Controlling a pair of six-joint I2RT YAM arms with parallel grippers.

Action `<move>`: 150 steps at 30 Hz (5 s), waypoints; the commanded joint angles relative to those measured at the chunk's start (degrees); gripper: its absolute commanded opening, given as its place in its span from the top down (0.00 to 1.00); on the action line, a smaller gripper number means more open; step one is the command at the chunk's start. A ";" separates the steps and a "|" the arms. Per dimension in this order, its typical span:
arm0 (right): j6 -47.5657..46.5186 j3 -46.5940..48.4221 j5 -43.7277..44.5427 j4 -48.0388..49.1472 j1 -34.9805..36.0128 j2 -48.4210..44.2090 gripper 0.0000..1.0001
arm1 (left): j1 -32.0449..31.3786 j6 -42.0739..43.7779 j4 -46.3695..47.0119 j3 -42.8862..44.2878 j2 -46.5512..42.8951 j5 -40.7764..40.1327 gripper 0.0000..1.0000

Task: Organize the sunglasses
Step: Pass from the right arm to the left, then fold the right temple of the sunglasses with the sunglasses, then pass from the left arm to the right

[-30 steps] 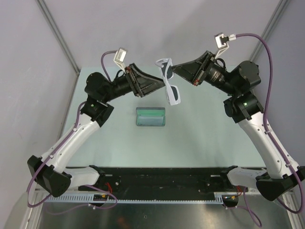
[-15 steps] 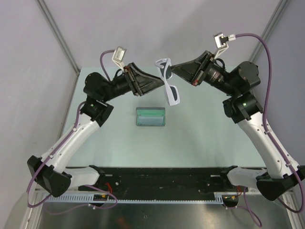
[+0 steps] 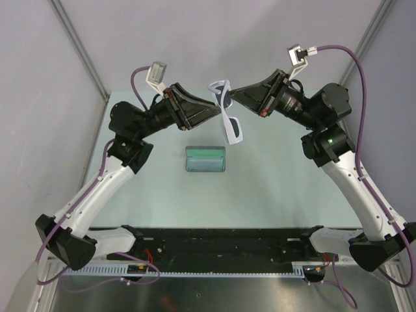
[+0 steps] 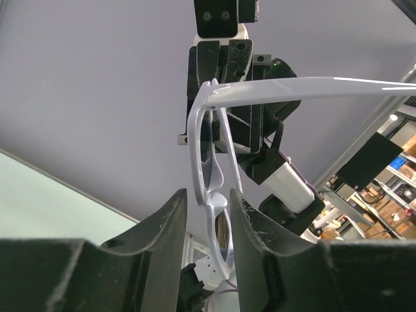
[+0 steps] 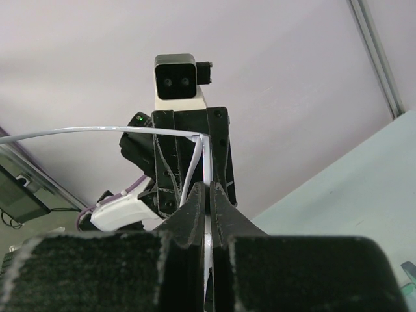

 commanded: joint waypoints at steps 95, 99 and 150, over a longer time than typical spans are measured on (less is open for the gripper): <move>-26.57 7.11 11.93 -30.32 9.11 0.43 0.07 | 4.04 14.00 -1.33 -5.96 -2.68 12.20 1.00; -27.01 5.08 11.49 -28.74 9.11 0.16 0.06 | 4.13 11.27 -1.42 -4.38 -2.76 12.11 1.00; -105.23 -23.92 56.59 7.48 43.04 -9.77 0.32 | 4.66 -19.50 -37.80 -2.18 -11.20 -36.21 1.00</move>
